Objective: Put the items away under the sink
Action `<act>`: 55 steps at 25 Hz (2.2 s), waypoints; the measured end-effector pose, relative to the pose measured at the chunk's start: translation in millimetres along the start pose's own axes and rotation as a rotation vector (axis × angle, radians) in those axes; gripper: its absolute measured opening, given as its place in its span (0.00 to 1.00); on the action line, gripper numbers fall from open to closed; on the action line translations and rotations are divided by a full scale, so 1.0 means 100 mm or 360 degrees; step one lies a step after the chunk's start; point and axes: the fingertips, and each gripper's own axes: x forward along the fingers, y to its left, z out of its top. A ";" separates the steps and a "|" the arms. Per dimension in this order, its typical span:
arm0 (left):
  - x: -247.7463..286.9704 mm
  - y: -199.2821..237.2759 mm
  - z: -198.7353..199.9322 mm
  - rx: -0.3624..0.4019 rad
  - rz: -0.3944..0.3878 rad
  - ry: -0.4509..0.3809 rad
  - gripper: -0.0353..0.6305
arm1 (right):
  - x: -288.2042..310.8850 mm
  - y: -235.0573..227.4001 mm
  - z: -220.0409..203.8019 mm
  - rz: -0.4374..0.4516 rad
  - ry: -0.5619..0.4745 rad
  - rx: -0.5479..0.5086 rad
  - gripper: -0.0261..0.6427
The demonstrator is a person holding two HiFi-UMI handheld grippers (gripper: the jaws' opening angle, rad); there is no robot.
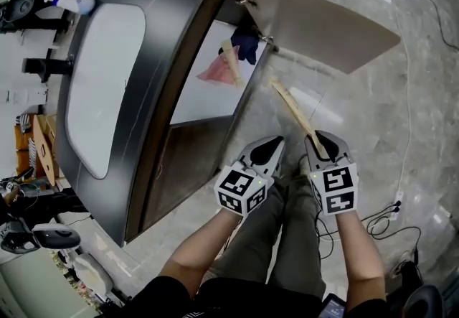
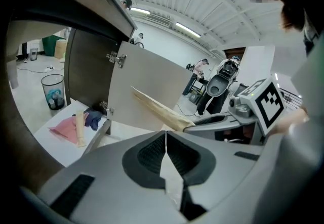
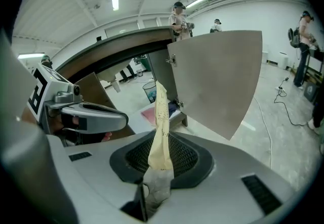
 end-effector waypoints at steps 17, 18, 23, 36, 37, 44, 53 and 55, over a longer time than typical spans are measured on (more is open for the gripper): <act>0.47 0.95 -0.74 -0.0094 0.0146 -0.0055 0.07 | 1.12 -0.10 -0.47 0.0018 -0.0026 -0.0049 0.16; 0.50 0.99 -0.80 -0.0102 0.0154 -0.0053 0.07 | 1.19 -0.10 -0.50 0.0020 -0.0027 -0.0066 0.16; 0.64 1.17 -1.07 -0.0111 0.0180 -0.0053 0.07 | 1.49 -0.12 -0.67 0.0050 -0.0019 -0.0072 0.16; 0.88 1.89 -1.46 -0.0138 0.0323 -0.0122 0.07 | 2.25 -0.05 -0.88 0.0115 -0.0036 -0.0096 0.16; 0.89 1.93 -1.48 -0.0134 0.0335 -0.0129 0.07 | 2.31 -0.02 -0.90 0.0130 -0.0038 -0.0101 0.16; 1.06 2.04 -1.59 -0.0023 0.0376 -0.0106 0.07 | 2.62 0.08 -0.96 0.0197 -0.0026 -0.0187 0.16; 1.13 2.33 -1.49 0.0159 0.0432 -0.0148 0.07 | 3.12 0.29 -0.64 0.0298 -0.0113 -0.0271 0.16; 1.12 2.45 -1.48 0.0149 0.0500 -0.0170 0.07 | 3.23 0.33 -0.61 0.0318 -0.0111 -0.0293 0.16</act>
